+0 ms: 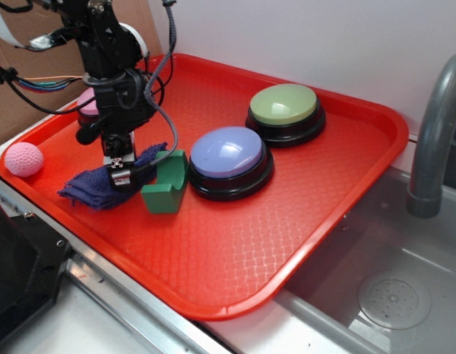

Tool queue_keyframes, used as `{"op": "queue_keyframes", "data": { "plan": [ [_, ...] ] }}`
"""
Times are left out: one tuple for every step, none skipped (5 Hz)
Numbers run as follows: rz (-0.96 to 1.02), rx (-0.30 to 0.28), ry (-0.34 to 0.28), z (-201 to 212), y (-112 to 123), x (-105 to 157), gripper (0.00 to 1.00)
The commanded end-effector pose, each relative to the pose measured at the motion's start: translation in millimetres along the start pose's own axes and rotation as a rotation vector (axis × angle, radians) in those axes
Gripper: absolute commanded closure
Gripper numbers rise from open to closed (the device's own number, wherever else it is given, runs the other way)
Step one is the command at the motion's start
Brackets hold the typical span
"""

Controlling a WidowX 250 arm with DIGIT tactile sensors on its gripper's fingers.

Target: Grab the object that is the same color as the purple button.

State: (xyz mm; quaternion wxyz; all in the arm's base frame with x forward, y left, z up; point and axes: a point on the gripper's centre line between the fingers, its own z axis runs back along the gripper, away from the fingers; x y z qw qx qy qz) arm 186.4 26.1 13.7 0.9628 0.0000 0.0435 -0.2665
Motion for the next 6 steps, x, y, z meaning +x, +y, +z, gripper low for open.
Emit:
{"op": "queue_keyframes", "data": {
  "plan": [
    [0.173, 0.074, 0.072, 39, 2, 5, 1.00],
    [0.252, 0.089, 0.036, 81, 0, 4, 1.00],
    [0.336, 0.063, 0.018, 112, 6, 1, 1.00],
    [0.385, 0.046, -0.072, 153, 10, -3, 1.00],
    [0.403, 0.067, -0.116, 173, 12, -4, 1.00],
    [0.455, 0.136, -0.028, 170, 10, -7, 1.00]
  ]
}}
